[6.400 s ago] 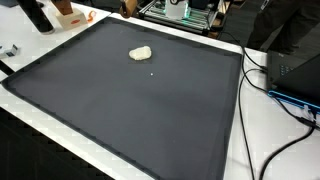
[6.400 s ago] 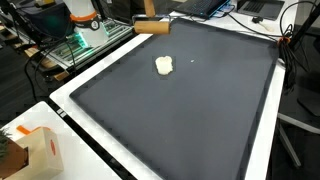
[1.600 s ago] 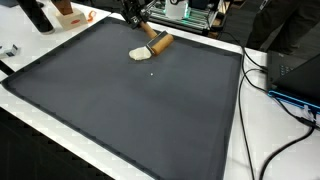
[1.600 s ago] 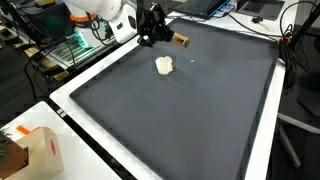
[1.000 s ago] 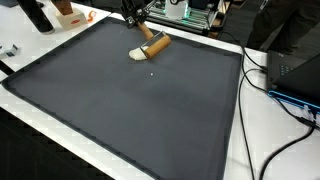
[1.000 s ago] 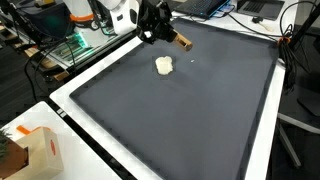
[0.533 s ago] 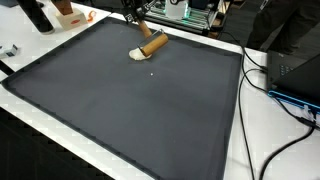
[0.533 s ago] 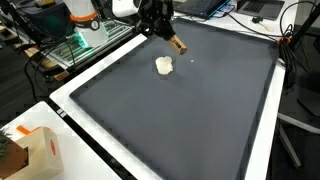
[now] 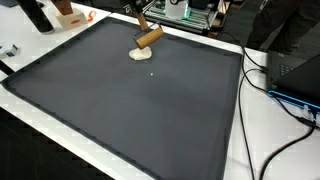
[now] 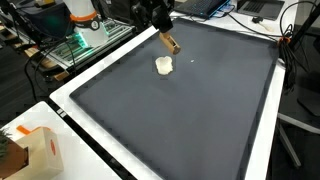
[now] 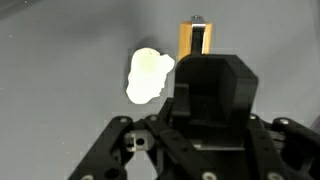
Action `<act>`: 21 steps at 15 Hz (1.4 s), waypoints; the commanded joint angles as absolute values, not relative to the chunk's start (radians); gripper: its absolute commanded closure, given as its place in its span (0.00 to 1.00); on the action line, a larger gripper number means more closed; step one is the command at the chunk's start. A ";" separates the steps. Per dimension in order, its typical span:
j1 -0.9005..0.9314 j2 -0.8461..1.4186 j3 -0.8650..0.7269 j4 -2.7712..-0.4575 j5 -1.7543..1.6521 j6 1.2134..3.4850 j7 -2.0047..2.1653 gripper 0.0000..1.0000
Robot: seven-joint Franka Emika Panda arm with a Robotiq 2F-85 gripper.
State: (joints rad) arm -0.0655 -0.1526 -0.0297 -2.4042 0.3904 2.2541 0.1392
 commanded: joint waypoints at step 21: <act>-0.045 -0.180 0.077 -2.292 -0.054 2.055 0.502 0.76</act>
